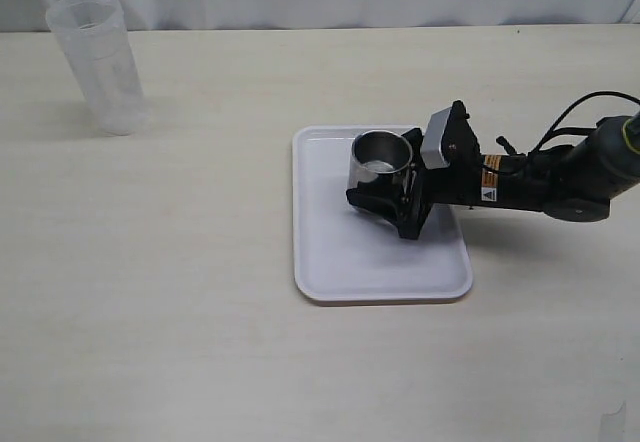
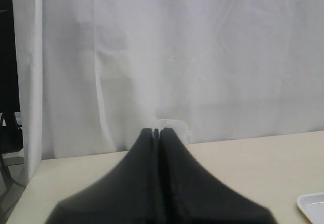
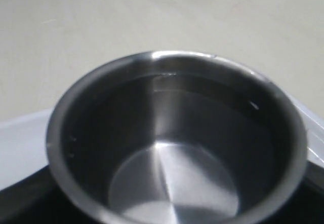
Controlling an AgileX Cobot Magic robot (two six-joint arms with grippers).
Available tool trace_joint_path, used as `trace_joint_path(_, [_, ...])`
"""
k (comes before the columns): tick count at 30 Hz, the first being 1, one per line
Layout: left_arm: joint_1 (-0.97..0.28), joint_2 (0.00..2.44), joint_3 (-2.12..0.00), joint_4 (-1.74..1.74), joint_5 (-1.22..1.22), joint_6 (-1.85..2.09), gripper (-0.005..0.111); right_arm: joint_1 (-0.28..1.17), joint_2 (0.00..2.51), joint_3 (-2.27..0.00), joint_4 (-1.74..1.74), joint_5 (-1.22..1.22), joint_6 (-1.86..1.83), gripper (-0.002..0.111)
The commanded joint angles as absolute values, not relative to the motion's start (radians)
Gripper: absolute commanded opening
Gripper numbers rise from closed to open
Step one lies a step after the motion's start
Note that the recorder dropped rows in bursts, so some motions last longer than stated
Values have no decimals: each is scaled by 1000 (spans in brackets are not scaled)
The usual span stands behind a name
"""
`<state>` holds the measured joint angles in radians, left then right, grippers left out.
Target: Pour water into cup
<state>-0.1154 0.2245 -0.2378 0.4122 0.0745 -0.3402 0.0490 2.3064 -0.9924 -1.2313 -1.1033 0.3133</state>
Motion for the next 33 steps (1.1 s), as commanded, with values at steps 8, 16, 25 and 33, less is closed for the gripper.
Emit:
trace_joint_path(8, [-118, 222, -234, 406, 71, -348, 0, 44, 2296, -994, -1209, -1117, 307, 91])
trace_joint_path(16, [-118, 222, -234, 406, 73, -348, 0, 44, 2202, -970, -1212, -1124, 307, 91])
trace_joint_path(25, [-118, 222, -234, 406, 73, -348, 0, 44, 2096, -920, -1178, -1165, 311, 85])
trace_joint_path(33, [-118, 222, -234, 406, 77, -348, 0, 44, 1898, -840, -1164, -1151, 311, 26])
